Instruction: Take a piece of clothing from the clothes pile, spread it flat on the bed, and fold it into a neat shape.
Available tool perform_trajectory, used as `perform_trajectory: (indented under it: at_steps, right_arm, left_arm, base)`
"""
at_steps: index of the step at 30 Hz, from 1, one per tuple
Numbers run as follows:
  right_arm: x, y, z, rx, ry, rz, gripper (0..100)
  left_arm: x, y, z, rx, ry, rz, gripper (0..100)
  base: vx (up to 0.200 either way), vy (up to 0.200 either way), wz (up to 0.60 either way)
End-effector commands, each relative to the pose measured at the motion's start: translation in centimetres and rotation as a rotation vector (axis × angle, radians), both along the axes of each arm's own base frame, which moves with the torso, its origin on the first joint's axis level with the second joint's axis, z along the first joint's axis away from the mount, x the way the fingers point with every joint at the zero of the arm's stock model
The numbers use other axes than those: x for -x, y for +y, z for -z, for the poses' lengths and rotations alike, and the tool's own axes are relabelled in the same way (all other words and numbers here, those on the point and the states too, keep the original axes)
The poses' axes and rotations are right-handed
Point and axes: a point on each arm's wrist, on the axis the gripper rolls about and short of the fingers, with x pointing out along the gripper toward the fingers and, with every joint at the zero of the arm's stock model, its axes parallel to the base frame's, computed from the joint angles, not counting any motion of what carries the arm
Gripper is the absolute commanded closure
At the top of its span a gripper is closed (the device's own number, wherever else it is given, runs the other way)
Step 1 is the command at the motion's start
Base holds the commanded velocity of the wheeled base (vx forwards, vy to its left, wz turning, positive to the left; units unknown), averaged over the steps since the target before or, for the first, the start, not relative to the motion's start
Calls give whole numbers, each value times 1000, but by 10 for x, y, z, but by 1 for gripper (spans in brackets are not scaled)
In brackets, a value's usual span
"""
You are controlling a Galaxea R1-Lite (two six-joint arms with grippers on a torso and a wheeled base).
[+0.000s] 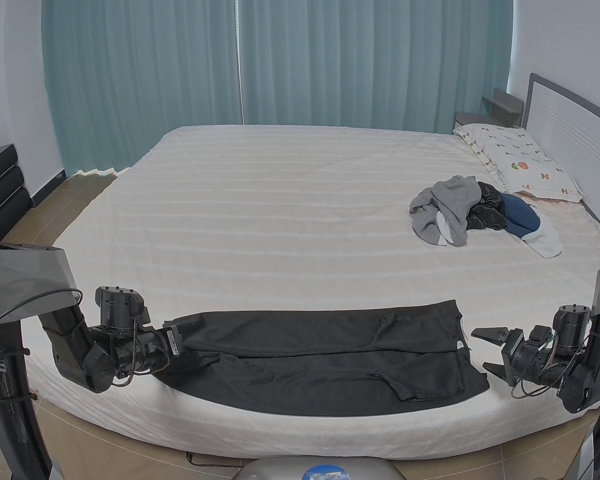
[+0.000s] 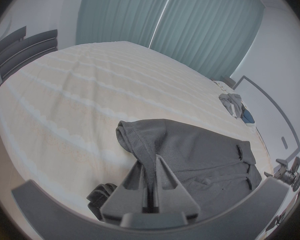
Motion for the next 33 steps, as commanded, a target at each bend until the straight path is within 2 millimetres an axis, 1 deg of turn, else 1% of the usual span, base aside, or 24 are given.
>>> perform_trajectory:
  at_steps: [1,3,9,12,15,16,17,21,29,30,32,33]
  right_arm:
    - [-1,0,-1,1,-16,0,0]
    - [-2,0,-2,1,-20,1,0]
    - [-2,0,-2,1,-20,1,0]
    - [-2,0,-2,1,-20,1,0]
    - [-2,0,-2,1,-22,1,0]
    - [-2,0,-2,1,-22,1,0]
    - [-2,0,-3,-1,-25,3,0]
    - [-2,0,-4,-1,-30,3,0]
    - [-2,0,-4,-1,-30,3,0]
    - [-2,0,-4,-1,-30,3,0]
    - [-2,0,-4,-1,-30,3,0]
    - [-2,0,-4,-1,-30,3,0]
  left_arm:
    - [-1,-5,-5,8,-14,7,100]
    - [1,-12,-8,8,-20,25,100]
    - [2,-23,-19,-10,-36,28,100]
    - [2,-33,-30,-15,-40,9,100]
    - [3,-44,-46,-14,-26,0,100]
    - [3,-44,-46,-14,-26,0,100]
    - [4,-52,-56,-18,-10,4,100]
    - [1,-67,-74,-16,23,-16,100]
    - [-3,-99,-99,13,117,-19,100]
    - [-3,-99,-99,13,117,-19,100]
    - [-2,-114,-106,9,138,12,100]
    - [-2,-117,-107,7,142,21,100]
  base:
    - [0,-200,0]
    - [0,-200,0]
    - [0,-200,0]
    - [0,-200,0]
    - [0,-200,0]
    - [0,-200,0]
    - [0,-200,0]
    - [0,-200,0]
    - [0,-200,0]
    - [0,-200,0]
    - [0,-200,0]
    - [0,-200,0]
